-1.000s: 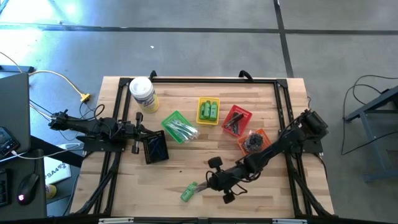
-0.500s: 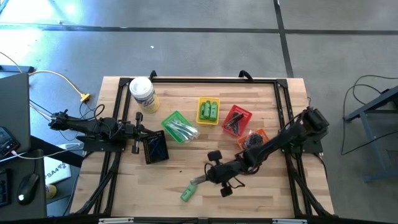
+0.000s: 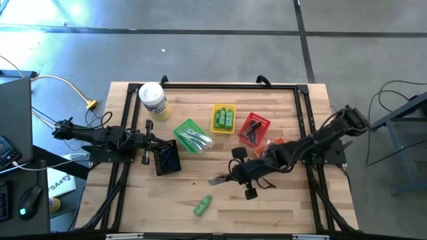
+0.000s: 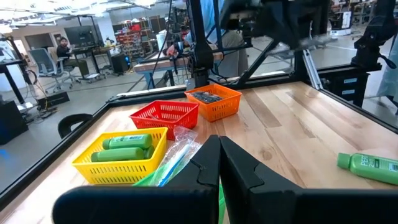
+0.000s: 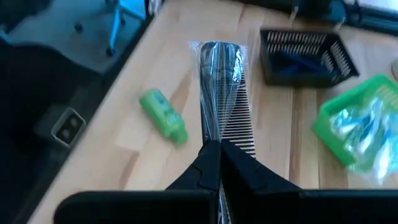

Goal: Pick & Place Travel size toiletries

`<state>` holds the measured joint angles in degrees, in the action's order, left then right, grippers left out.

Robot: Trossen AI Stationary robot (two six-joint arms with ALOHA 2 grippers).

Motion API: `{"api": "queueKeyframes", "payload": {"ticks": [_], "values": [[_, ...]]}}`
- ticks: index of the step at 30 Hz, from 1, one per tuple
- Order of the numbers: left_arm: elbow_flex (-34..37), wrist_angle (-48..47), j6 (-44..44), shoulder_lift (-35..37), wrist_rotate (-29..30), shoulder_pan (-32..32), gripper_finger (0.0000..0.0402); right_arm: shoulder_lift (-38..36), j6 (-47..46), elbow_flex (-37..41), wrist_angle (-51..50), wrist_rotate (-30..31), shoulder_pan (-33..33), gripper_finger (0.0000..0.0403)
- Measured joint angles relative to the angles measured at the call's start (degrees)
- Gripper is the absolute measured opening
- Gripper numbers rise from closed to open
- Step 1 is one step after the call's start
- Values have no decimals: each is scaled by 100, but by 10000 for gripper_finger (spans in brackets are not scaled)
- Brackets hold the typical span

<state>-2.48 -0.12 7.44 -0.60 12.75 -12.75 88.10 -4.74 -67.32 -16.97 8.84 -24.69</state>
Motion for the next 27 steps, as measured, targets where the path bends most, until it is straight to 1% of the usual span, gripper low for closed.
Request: {"api": "queueKeyframes", "payload": {"ticks": [5,10,16,20,23,27], "values": [[0,2,-2,0,2,0,0,-296,-32,-1,-78,-16,58,3],[0,2,-2,-1,2,0,0,-725,112,-1,-111,182,92,3],[0,1,-4,0,2,-1,0,-1333,141,-1,-258,172,327,3],[0,2,-7,0,2,-1,0,-1485,117,-3,-408,145,493,3],[0,0,-7,0,2,0,0,-1679,18,8,-705,133,594,3],[0,0,-10,-1,2,-1,0,-1992,3,45,-712,213,643,3]]}}
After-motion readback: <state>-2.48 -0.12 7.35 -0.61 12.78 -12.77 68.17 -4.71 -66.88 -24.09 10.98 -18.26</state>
